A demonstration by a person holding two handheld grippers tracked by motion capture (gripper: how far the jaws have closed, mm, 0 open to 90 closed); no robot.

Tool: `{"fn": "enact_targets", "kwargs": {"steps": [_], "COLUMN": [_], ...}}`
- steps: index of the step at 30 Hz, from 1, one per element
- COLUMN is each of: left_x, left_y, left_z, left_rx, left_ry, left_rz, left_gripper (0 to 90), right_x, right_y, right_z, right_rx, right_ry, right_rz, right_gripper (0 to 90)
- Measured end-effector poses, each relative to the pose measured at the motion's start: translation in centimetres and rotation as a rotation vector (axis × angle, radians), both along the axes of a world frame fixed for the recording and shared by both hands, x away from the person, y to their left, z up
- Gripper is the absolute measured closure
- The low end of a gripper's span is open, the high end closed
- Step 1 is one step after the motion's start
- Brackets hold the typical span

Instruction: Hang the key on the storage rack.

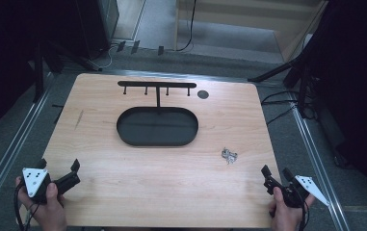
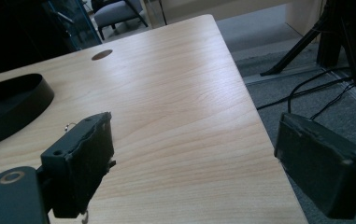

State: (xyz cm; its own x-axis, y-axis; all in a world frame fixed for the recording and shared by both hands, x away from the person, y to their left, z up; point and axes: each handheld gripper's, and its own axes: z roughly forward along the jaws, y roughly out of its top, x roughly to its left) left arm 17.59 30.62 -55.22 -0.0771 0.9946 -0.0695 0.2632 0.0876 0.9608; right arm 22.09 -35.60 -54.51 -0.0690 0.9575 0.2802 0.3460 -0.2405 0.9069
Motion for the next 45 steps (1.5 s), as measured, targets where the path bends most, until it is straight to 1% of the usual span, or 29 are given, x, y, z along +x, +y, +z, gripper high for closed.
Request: {"fn": "enact_targets", "kwargs": {"steps": [1,4,5,6,7,8,9,10,14,16,18,19,20,22,25,26,27,28,29,30,31,35,36,37,39,40,43,44,45], "left_x": [0.0,0.0,0.0,0.0,0.0,0.1,0.1,0.1,0.1,0.1,0.1,0.1,0.1,0.1,0.2,0.2,0.2,0.2,0.2,0.2,0.2,0.3,0.4,0.4,0.4,0.3,0.3,0.3,0.3], "left_y": [-0.1,-0.1,-0.1,-0.1,-0.1,-0.1,-0.1,-0.1,-0.2,-0.2,-0.2,-0.2,-0.2,-0.2,-0.2,-0.2,-0.2,-0.2,-0.2,-0.2,-0.2,-0.2,-0.2,-0.2,-0.2,-0.1,-0.1,-0.1,-0.1], "left_z": [0.0,0.0,0.0,0.0,0.0,0.0,0.0,0.0,0.0,0.0,0.0,0.0,0.0,0.0,0.0,0.0,0.0,0.0,0.0,0.0,0.0,0.0,0.0,0.0,0.0,0.0,0.1,0.1,0.1], "left_rx": [0.001,0.002,0.002,0.004,0.004,0.004,0.006,0.008,0.015,0.016,0.015,0.013,0.011,0.010,0.013,0.014,0.014,0.014,0.014,0.012,0.012,0.014,0.010,0.010,0.009,0.009,0.006,0.005,0.005], "left_ry": [0.002,0.002,0.000,0.004,0.004,0.006,0.009,0.012,0.011,0.012,0.013,0.014,0.016,0.018,0.022,0.023,0.023,0.026,0.026,0.025,0.025,0.033,0.030,0.030,0.032,0.033,0.032,0.033,0.033], "left_rz": [0.004,0.006,0.005,0.002,0.002,0.001,0.001,0.002,-0.001,-0.003,-0.004,-0.003,-0.004,-0.004,-0.005,-0.004,-0.004,-0.005,-0.005,-0.005,-0.005,-0.007,-0.006,-0.006,-0.005,-0.005,-0.005,-0.006,-0.006], "left_gripper": [0.0,0.0,0.0,0.0,0.0,0.0,0.0,0.0,0.0,0.0,0.0,0.0,0.0,0.0,0.0,0.0,0.0,0.0,0.0,0.0,0.0,0.0,0.0,0.0,0.0,0.0,0.0,0.0,0.0], "right_x": [0.1,0.2,0.2,0.4,0.4,0.6,0.6,0.6,1.0,1.1,1.7,1.7,2.1,2.3,3.4,4.2,4.2,5.2,5.2,6.2,6.2,8.2,8.9,8.9,9.6,10.3,11.1,11.8,12.1], "right_y": [0.2,0.5,0.6,0.7,0.7,0.9,0.9,1.0,1.4,1.5,1.9,1.9,2.3,2.6,3.4,4.0,4.0,4.8,4.8,5.4,5.4,6.0,6.6,6.6,7.4,7.9,8.4,9.0,9.2], "right_z": [0.0,0.0,0.0,0.1,0.1,0.3,0.3,0.4,1.9,2.2,3.4,3.4,4.1,4.5,5.7,6.4,6.4,7.2,7.2,7.9,7.9,9.5,9.9,9.9,10.4,10.9,11.2,11.3,11.3], "right_rx": [-0.024,-0.032,-0.049,-0.055,-0.055,-0.047,-0.047,-0.057,-0.086,-0.095,-0.112,-0.112,-0.138,-0.156,-0.194,-0.221,-0.221,-0.280,-0.280,-0.324,-0.324,-0.280,-0.308,-0.308,-0.351,-0.372,-0.390,-0.403,-0.403], "right_ry": [0.004,0.015,0.016,0.038,0.038,0.058,0.058,0.059,0.068,0.074,0.105,0.105,0.124,0.137,0.205,0.266,0.266,0.320,0.320,0.367,0.367,0.454,0.493,0.493,0.534,0.574,0.612,0.652,0.668], "right_rz": [0.012,0.016,0.018,0.021,0.021,0.056,0.056,0.073,0.111,0.113,0.151,0.151,0.186,0.203,0.250,0.275,0.275,0.309,0.309,0.301,0.301,0.305,0.329,0.329,0.347,0.366,0.385,0.386,0.381], "right_gripper": [12.2,12.7,13.0,14.5,14.5,24.6,24.6,30.6,27.0,27.1,27.5,27.5,27.8,29.3,35.8,37.3,37.3,37.4,37.4,37.9,37.9,39.2,37.5,37.5,36.1,35.2,34.5,33.2,32.7]}}
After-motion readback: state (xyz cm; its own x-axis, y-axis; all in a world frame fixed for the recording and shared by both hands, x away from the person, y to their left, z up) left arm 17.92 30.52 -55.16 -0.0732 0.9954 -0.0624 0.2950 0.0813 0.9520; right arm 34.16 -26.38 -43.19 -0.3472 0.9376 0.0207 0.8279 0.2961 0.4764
